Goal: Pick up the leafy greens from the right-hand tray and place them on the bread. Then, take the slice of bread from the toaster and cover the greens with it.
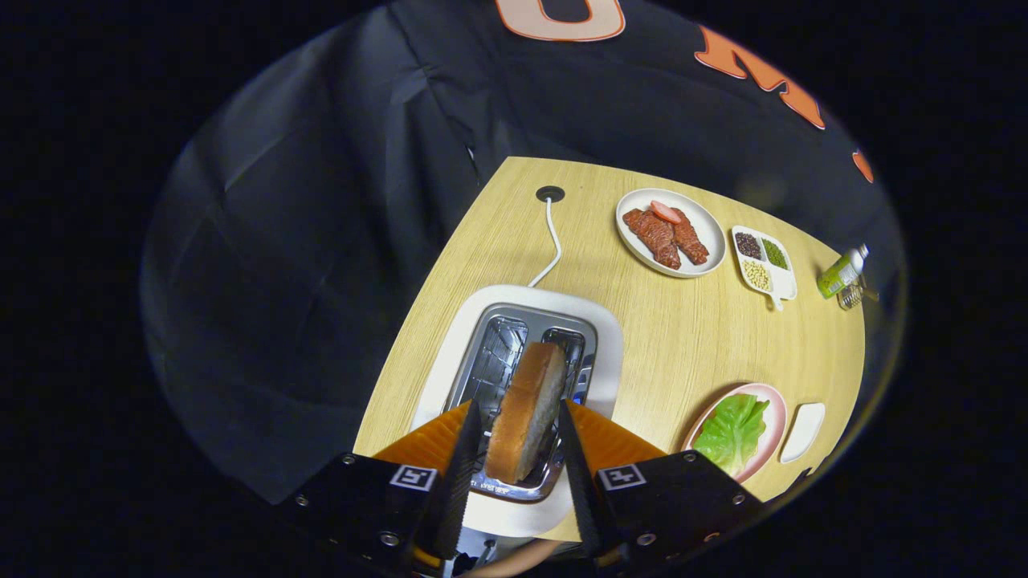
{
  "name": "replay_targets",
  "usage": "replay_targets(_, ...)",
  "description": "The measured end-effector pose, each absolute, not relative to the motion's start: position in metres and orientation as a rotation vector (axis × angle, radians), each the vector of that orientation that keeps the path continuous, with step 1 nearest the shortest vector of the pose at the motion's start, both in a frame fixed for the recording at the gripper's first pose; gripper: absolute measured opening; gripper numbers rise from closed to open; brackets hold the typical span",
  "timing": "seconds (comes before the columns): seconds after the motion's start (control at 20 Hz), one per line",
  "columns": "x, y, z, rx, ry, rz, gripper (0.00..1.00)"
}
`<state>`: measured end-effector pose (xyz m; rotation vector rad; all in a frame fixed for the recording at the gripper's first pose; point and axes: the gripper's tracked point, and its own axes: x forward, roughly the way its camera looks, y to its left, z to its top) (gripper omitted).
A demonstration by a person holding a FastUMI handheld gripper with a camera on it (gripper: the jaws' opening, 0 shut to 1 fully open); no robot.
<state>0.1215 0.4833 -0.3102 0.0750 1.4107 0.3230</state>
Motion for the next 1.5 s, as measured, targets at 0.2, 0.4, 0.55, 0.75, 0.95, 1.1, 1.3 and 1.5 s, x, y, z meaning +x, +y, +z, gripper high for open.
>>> replay_targets(0.2, 0.128, 0.477, -0.306, 0.097, 1.394, 0.295, 0.23)
replay_targets(0.4, 0.135, 0.473, -0.283, 0.155, 1.352, 0.340, 0.16)
replay_targets(0.55, 0.143, 0.466, -0.262, 0.200, 1.299, 0.377, 0.13)
replay_targets(0.75, 0.143, 0.453, -0.236, 0.246, 1.257, 0.421, 0.11)
replay_targets(0.95, 0.143, 0.441, -0.207, 0.286, 1.196, 0.475, 0.11)
replay_targets(1.1, 0.142, 0.423, -0.193, 0.307, 1.154, 0.487, 0.10)
replay_targets(1.3, 0.138, 0.385, -0.195, 0.328, 1.142, 0.467, 0.11)
replay_targets(1.5, 0.133, 0.344, -0.205, 0.351, 1.149, 0.441, 0.10)
